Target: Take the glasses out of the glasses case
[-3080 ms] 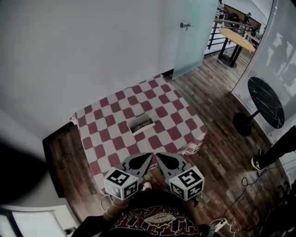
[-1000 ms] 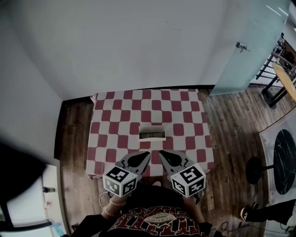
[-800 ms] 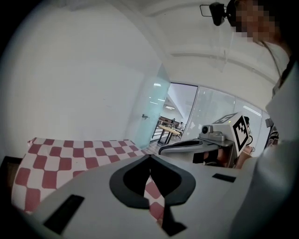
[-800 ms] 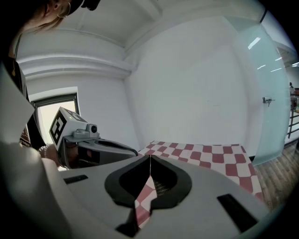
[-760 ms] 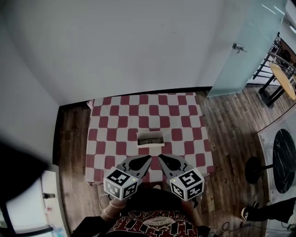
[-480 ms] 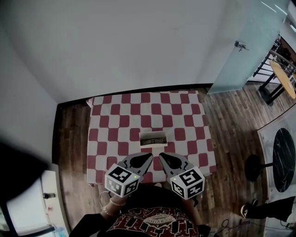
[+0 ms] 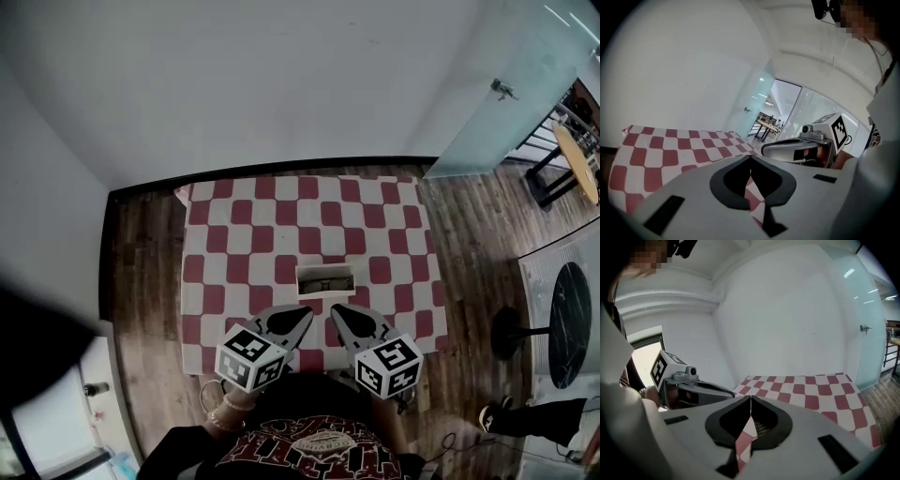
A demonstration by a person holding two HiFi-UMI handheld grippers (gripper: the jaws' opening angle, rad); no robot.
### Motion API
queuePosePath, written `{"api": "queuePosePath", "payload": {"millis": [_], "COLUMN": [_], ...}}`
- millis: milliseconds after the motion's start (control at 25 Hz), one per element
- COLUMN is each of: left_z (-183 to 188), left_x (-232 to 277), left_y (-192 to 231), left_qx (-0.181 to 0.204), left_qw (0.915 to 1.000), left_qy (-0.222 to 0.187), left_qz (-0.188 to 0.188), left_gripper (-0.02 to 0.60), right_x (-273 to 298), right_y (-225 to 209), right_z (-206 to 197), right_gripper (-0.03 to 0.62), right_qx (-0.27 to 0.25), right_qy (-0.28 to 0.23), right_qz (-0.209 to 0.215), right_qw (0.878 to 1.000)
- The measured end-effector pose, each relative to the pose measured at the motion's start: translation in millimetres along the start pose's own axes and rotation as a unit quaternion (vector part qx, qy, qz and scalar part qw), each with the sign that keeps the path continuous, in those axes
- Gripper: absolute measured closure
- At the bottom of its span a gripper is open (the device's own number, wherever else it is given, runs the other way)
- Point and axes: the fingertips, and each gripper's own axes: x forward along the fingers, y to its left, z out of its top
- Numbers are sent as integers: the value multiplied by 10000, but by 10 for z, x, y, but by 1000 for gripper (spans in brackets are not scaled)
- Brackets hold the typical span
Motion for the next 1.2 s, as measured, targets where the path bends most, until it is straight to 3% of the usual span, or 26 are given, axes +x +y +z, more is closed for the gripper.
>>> {"api": "queuePosePath", "payload": {"millis": [480, 840, 1040, 1200], "left_z": [-257, -339, -347, -432], "left_x": [116, 304, 359, 389], "left_y": [438, 502, 516, 536], "left_qx": [-440, -679, -466, -521], "left_qw": [9985, 9963, 9950, 9928], "left_qy": [323, 406, 522, 624], "left_qz": [-42, 336, 708, 882], "left_gripper": [574, 574, 574, 574], "right_x": [207, 275, 319, 358], "right_y": [-174, -399, -486, -551], "right_z": [-189, -169, -219, -270], "right_gripper": [576, 576, 576, 576], "right_qx": [-662, -785, -1109, -1200], "right_qy": [668, 836, 997, 1088], "right_qz": [-326, 24, 246, 400], "right_qw": [9950, 9934, 9885, 9860]}}
